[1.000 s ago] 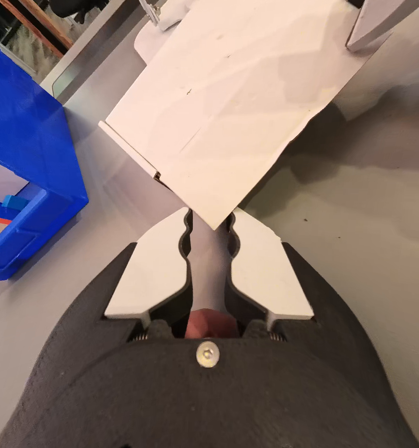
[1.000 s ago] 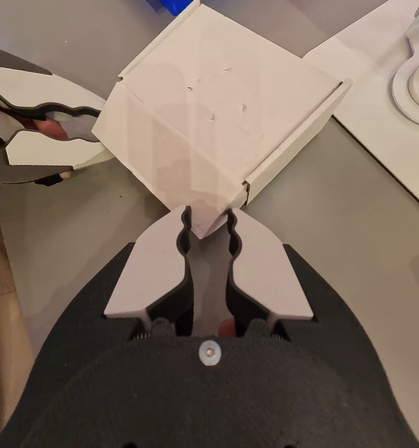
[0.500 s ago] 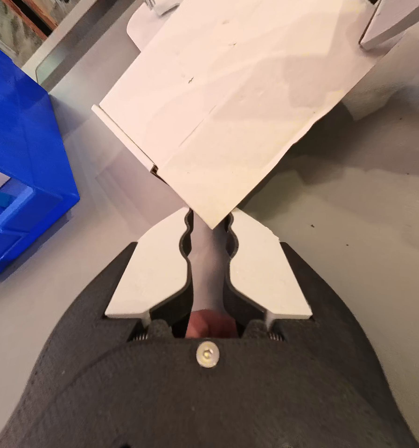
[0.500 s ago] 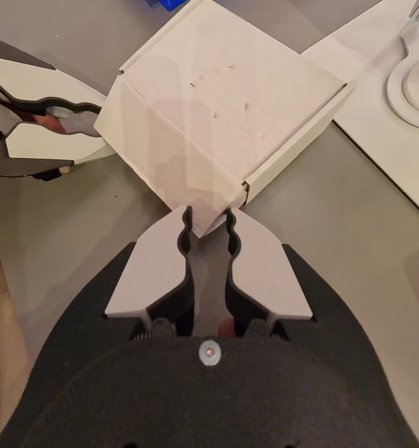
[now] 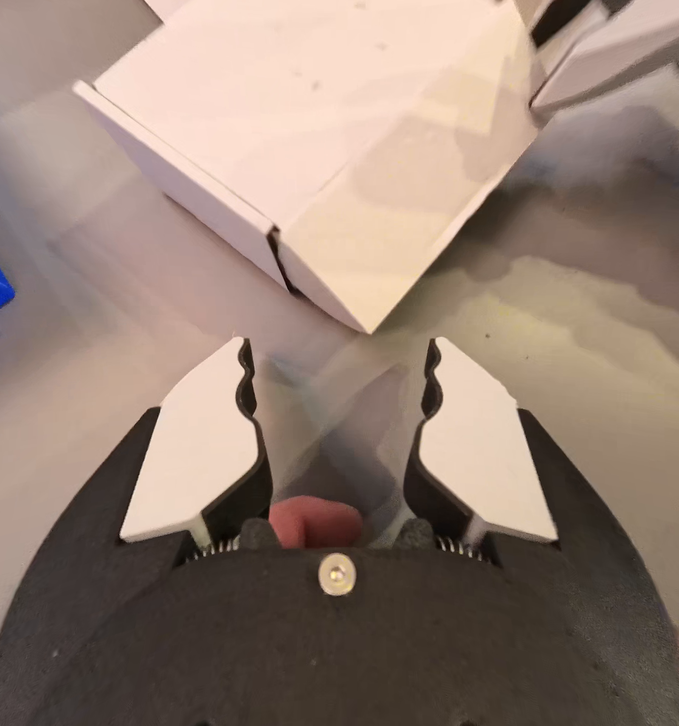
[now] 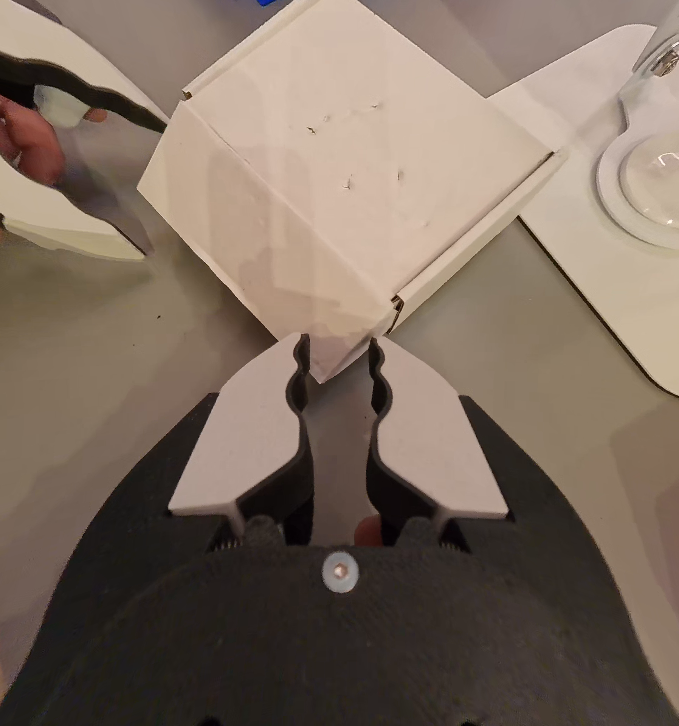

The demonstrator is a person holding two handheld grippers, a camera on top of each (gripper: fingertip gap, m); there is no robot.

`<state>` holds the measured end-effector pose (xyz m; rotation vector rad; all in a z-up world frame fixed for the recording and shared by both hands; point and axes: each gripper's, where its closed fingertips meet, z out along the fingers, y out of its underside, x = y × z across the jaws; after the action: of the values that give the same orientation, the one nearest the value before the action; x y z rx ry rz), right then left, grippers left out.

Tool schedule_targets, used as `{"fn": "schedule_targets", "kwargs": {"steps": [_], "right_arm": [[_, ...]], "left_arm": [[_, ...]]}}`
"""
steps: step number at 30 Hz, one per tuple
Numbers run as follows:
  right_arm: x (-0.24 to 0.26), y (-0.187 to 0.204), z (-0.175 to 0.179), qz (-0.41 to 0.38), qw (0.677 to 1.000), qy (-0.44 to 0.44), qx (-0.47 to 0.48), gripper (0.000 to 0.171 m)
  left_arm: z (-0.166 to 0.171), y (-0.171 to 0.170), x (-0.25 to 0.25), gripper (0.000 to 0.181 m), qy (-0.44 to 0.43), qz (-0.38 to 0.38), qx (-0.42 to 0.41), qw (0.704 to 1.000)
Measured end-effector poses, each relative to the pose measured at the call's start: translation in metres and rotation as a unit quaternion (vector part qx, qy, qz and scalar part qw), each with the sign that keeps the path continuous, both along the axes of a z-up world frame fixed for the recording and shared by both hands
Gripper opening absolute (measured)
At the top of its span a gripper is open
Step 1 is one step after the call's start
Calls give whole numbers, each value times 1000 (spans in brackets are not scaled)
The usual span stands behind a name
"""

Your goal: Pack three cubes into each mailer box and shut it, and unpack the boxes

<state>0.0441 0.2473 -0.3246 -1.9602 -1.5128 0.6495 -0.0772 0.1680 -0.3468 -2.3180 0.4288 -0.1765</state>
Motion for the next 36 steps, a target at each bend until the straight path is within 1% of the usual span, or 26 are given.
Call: {"fn": "schedule_targets", "kwargs": {"steps": [1, 4, 5, 8, 10, 15, 18, 23, 26, 29, 32, 34, 36], "right_arm": [[0, 1, 0, -1, 1000, 0, 3, 28], [2, 1, 0, 4, 1000, -3, 6, 28], [1, 2, 0, 4, 1000, -1, 7, 27], [-2, 3, -1, 8, 1000, 2, 15, 27], [-2, 5, -4, 11, 1000, -8, 24, 27], [-3, 13, -5, 9, 999, -16, 38, 23], [-4, 17, -9, 14, 998, -30, 61, 22], [1, 14, -8, 24, 997, -43, 64, 31], [7, 17, -5, 25, 997, -44, 63, 30], [6, 24, -1, 23, 998, -24, 57, 33], [-2, 26, -2, 45, 997, -14, 56, 35], [-8, 28, -3, 51, 998, -4, 47, 41], [-13, 31, -3, 57, 997, -1, 58, 48]], "left_arm": [[8, 5, -1, 83, -21, 3, 16, 1000], [26, 19, -4, 84, -51, -5, 48, 998], [27, 24, -4, 80, -48, -11, 51, 997], [18, 34, 0, 71, -21, -44, 39, 998], [13, 37, 5, 61, -23, -52, 38, 998], [13, 46, 3, 58, -7, -50, 51, 997], [12, 49, 0, 56, 22, -53, 63, 996], [13, 50, -1, 52, 8, -51, 56, 997], [16, 51, -2, 51, 8, -54, 57, 997], [15, 52, -3, 51, 4, -65, 46, 997], [14, 53, -3, 52, -3, -76, 35, 996], [14, 55, -4, 53, 1, -81, 33, 996], [13, 57, -2, 52, 6, -88, 33, 996]]}}
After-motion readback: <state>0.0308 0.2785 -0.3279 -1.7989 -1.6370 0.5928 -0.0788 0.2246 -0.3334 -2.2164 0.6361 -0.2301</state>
